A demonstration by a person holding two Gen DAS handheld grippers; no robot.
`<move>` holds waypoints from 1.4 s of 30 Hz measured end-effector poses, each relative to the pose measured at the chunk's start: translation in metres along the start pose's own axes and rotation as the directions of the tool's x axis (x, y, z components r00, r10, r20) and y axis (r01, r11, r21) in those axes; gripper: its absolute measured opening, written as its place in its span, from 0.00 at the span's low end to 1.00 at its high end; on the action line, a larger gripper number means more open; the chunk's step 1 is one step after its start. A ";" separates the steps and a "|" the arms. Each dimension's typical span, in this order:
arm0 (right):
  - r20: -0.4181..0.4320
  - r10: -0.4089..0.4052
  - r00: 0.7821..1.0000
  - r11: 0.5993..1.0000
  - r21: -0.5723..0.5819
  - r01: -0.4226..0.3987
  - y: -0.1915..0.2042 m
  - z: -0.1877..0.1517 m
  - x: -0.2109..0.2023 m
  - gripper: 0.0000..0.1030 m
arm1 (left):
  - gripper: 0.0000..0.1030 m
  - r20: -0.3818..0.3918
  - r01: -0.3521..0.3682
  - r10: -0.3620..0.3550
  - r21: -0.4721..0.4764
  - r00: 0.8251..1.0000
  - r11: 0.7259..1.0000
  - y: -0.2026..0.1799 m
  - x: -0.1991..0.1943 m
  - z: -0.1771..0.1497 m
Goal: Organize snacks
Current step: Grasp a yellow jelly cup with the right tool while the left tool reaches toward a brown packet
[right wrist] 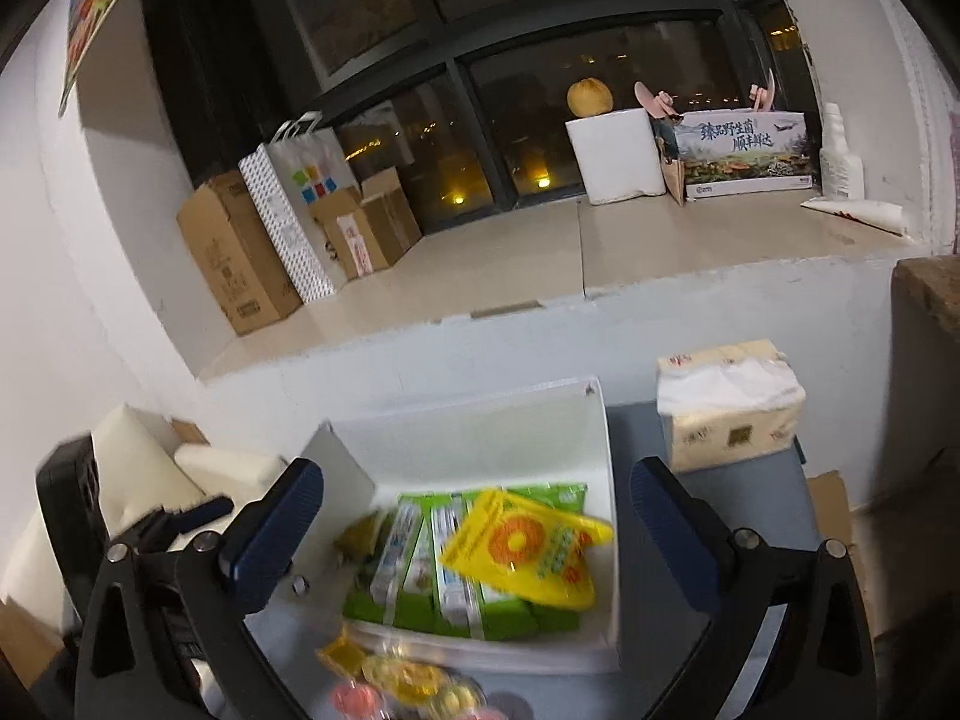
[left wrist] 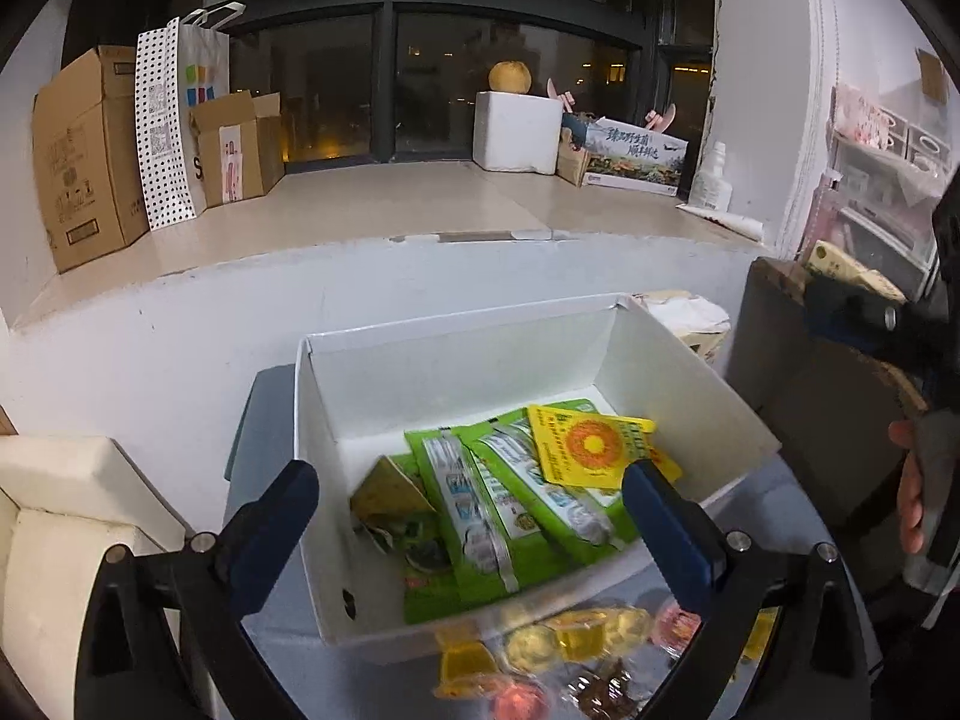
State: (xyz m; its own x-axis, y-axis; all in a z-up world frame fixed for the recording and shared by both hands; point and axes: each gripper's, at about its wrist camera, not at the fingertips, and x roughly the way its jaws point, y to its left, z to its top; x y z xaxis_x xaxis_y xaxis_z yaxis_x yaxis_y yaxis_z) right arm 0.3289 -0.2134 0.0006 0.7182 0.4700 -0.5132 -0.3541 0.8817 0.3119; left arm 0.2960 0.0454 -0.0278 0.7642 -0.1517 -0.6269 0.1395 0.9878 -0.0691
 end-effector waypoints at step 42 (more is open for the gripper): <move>-0.200 -0.112 0.973 0.967 0.203 0.153 -0.088 -0.193 -0.008 0.69 | 1.00 -0.069 0.062 -0.070 -0.116 0.995 0.991 -0.042 -0.105 -0.161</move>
State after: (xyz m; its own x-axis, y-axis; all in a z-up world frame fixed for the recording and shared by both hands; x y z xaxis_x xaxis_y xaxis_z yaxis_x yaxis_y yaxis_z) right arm 0.2384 -0.2868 -0.1771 0.6192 0.3672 -0.6941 -0.1110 0.9160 0.3856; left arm 0.1088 0.0252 -0.0844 0.7076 -0.2179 -0.6722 0.1123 0.9738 -0.1975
